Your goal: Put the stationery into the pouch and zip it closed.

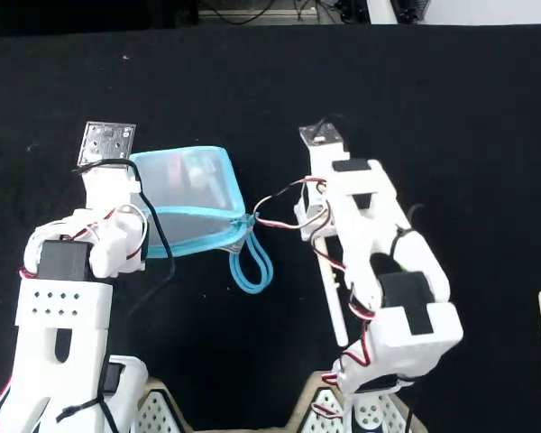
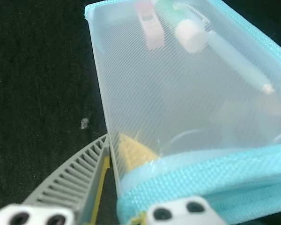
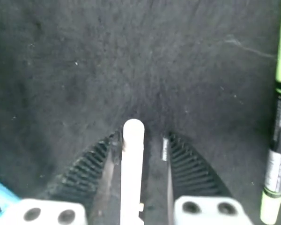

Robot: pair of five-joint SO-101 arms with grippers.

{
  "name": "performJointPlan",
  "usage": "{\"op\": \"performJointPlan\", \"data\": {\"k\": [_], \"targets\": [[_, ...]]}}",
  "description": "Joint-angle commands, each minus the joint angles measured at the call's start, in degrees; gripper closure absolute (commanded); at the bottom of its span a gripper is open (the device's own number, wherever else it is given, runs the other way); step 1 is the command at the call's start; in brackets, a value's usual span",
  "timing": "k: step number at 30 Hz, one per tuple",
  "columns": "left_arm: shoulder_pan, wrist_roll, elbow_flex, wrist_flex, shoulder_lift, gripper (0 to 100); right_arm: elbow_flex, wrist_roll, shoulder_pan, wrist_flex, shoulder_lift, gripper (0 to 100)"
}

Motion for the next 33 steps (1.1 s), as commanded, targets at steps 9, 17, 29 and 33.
{"op": "performJointPlan", "data": {"k": [9, 17, 29, 33], "targets": [[0.31, -0.18, -0.22, 1.14, 0.35, 97, -2.77, 0.35, -1.14, -0.53, 4.09, 94.0], [0.31, -0.18, -0.22, 1.14, 0.35, 97, -5.05, 0.35, 2.99, 7.47, -11.12, 98.8], [0.31, -0.18, -0.22, 1.14, 0.35, 97, -6.29, -0.18, 4.13, 12.75, -43.03, 98.8], [0.31, -0.18, -0.22, 1.14, 0.35, 97, -6.20, -0.18, 0.00, 13.01, -49.63, 98.7]]}}
